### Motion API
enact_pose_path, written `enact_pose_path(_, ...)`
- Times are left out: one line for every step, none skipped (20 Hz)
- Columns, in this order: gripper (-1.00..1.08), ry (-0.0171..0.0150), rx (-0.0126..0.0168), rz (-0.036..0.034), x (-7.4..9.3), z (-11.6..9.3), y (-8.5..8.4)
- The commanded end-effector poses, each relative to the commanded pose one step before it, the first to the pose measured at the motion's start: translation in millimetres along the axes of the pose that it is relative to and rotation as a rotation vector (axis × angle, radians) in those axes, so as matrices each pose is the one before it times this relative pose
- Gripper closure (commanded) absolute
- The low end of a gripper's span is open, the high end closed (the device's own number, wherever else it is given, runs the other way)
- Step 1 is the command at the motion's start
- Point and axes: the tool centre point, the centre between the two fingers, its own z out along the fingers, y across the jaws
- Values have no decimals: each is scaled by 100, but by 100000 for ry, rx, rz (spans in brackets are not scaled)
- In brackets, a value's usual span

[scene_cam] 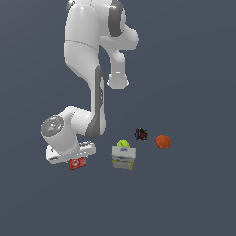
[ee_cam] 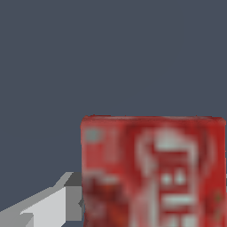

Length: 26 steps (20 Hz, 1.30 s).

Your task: Pick up a designated object from a clutter of objects.

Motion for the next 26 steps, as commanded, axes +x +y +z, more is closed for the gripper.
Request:
enact_pose_path(108,-31,34,-5,-6,29,-19)
enact_pose_path(108,0,0,0,0,0,0)
enact_pose_path(108,0,0,0,9,6,18)
enact_pose_path(108,0,0,0,-3,-20,-12)
enact_pose_path(108,0,0,0,-10,-60,-35)
enact_pose_path(108,0,0,0,-16,-100,-58)
enact_pose_path(108,0,0,0,-23,-141,-81)
enact_pose_path(108,0,0,0,-30,-182,-105)
enact_pose_path(108,0,0,0,-36,-223,-128)
enact_pose_path(108,0,0,0,-43,-264,-152)
enact_pose_path(108,0,0,0,-50,-306,-176)
enact_pose_path(108,0,0,0,-57,-349,-201)
enact_pose_path(108,0,0,0,-64,-392,-225)
enact_pose_path(108,0,0,0,-71,-435,-250)
enact_pose_path(108,0,0,0,-78,-479,-275)
enact_pose_path(108,0,0,0,-85,-524,-301)
enact_pose_path(108,0,0,0,-92,-570,-327)
enact_pose_path(108,0,0,0,-99,-616,-353)
enact_pose_path(108,0,0,0,-106,-664,-380)
enact_pose_path(108,0,0,0,-114,-712,-407)
enact_pose_path(108,0,0,0,-121,-762,-435)
enact_pose_path(108,0,0,0,-129,-812,-463)
enact_pose_path(108,0,0,0,-135,-857,-487)
enact_pose_path(108,0,0,0,-137,-875,-496)
enact_pose_path(108,0,0,0,-138,-883,-500)
enact_pose_path(108,0,0,0,-139,-892,-503)
